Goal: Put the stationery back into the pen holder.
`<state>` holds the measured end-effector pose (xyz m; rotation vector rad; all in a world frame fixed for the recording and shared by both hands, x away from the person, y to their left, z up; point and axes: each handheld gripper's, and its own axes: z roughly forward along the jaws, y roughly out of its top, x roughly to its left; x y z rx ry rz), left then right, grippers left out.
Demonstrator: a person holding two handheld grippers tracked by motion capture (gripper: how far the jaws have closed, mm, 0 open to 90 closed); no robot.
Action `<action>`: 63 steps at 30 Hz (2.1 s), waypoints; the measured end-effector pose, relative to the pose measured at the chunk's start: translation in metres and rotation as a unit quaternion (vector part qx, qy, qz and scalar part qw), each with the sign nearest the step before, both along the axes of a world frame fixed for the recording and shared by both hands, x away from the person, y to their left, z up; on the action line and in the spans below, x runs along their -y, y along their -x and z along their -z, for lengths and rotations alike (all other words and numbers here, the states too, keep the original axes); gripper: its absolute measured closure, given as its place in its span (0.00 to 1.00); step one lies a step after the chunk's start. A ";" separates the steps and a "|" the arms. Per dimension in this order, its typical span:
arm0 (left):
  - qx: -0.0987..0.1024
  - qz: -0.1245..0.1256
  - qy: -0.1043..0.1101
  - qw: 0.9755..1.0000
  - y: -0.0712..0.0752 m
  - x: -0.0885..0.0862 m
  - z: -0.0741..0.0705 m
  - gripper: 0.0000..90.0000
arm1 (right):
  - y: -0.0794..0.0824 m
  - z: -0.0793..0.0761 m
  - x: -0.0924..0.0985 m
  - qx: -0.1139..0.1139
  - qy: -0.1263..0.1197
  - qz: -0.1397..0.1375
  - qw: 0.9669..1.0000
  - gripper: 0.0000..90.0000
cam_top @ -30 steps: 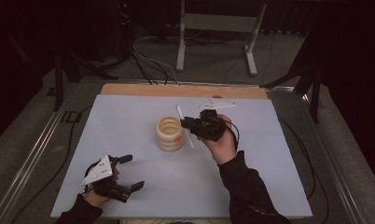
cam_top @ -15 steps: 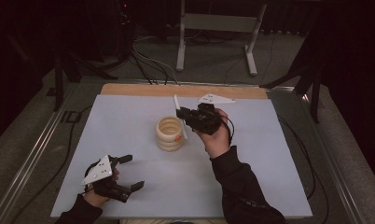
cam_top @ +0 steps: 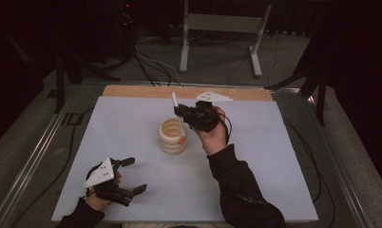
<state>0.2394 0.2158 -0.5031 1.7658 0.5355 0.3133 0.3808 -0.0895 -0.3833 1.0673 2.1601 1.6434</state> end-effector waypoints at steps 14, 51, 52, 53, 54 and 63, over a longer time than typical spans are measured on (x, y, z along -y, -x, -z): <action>0.001 -0.001 0.001 1.000 0.000 -0.001 0.000 0.00 | -0.011 0.006 -0.014 0.035 -0.007 -0.001 0.999 0.87; -0.001 0.000 0.000 1.000 0.001 0.000 0.001 0.00 | -0.036 0.051 -0.028 0.019 -0.012 0.010 1.000 0.87; -0.001 0.001 0.000 1.000 0.001 0.000 0.001 0.00 | -0.036 0.053 -0.027 0.017 -0.012 0.011 1.000 0.86; -0.001 0.001 0.000 1.000 0.001 0.000 0.001 0.00 | -0.036 0.054 -0.027 0.014 -0.010 0.011 1.000 0.86; -0.001 0.000 0.000 1.000 0.001 0.000 0.001 0.00 | -0.036 0.055 -0.027 0.012 -0.009 0.012 1.000 0.86; -0.001 0.000 0.000 1.000 0.001 0.000 0.001 0.00 | -0.034 0.064 -0.023 0.004 -0.006 0.011 1.000 0.86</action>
